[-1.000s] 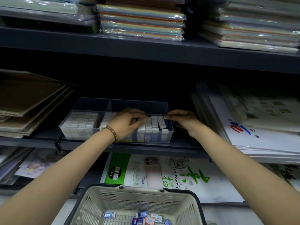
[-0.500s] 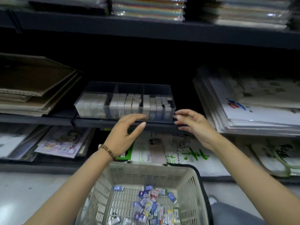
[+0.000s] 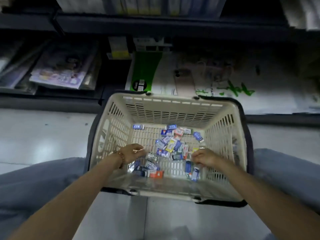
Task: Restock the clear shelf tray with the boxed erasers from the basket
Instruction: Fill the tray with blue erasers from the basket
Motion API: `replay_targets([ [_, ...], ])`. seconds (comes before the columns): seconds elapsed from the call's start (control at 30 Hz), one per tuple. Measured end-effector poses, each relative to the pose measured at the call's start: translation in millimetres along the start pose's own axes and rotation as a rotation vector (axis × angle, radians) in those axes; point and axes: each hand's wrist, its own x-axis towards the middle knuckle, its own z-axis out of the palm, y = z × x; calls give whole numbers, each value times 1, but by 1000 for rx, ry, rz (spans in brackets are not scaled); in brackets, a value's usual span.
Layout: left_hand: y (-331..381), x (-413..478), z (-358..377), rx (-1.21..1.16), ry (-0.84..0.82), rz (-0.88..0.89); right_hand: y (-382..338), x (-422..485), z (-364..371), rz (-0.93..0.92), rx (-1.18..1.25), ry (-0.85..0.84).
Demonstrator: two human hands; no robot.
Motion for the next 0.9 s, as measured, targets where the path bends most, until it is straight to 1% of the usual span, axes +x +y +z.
replay_targets([
  [0.03,-8,8,3,37,-41,-47,7,7,3,20,-21,18],
  [0.1,-21,21,11,101,-123,-110,17,17,7,51,-145,52],
  [0.17,-30,28,19,116,-186,-142,22,23,11,85,-236,7],
  [0.27,-42,40,31,76,-130,-166,22,26,21,115,-228,-104],
  [0.33,-50,47,38,53,-98,-185,22,29,26,101,-220,-97],
  [0.4,-55,51,39,63,-110,-179,20,32,32,91,-127,-96],
  [0.47,-55,56,36,99,-119,-123,13,32,38,105,109,-117],
  [0.5,-53,57,33,107,-121,-91,8,31,41,91,200,-117],
  [0.53,-51,59,32,110,-142,-79,2,32,45,52,215,-109],
  [0.57,-49,61,33,102,-161,-60,-3,33,49,1,181,-94],
  [0.63,-49,60,37,137,-192,-13,-11,33,59,-134,-3,-67],
  [0.7,-53,56,43,183,-199,29,-13,35,70,-237,-157,-85],
  [0.77,-55,57,46,176,-196,32,-11,36,82,-266,-183,-142],
  [0.83,-52,59,50,149,-249,5,-10,37,90,-261,-161,-181],
  [0.9,-45,59,54,185,-297,-22,-8,39,94,-255,-156,-180],
])
